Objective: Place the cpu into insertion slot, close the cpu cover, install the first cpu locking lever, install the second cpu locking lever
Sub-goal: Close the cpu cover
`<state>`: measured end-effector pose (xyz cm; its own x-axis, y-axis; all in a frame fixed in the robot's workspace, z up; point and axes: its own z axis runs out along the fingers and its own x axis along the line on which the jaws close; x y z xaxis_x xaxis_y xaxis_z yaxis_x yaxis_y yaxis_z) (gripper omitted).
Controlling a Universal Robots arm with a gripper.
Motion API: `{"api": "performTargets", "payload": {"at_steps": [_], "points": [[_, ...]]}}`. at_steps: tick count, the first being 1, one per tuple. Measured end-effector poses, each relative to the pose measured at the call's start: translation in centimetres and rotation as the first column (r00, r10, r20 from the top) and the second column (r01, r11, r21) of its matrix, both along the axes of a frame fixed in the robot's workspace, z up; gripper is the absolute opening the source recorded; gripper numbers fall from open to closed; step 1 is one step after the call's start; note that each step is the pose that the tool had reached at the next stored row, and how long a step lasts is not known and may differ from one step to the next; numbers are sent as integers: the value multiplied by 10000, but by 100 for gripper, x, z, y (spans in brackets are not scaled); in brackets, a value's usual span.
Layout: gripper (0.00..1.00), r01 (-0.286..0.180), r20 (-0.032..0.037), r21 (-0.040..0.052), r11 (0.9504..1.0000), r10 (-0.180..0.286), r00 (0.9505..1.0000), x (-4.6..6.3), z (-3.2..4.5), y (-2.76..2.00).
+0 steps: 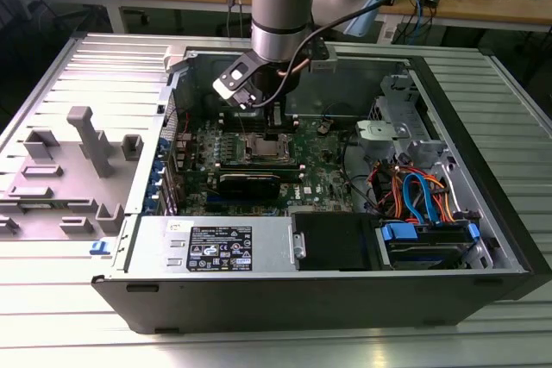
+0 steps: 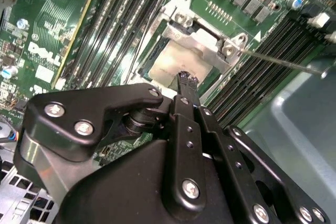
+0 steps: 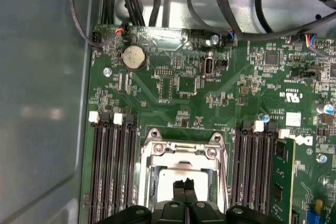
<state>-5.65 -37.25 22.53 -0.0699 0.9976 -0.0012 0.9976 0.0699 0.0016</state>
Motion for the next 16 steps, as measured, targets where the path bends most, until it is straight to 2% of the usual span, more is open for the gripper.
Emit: {"api": "performTargets", "payload": {"at_steps": [7, 11, 16], "points": [[11, -62, 5, 21, 10000, 62, 10000, -169, -37, 0], [11, -63, 4, 20, 10000, 63, 10000, -207, -52, 0], [11, -85, 4, 20, 10000, 85, 10000, -225, -156, -4]]}}
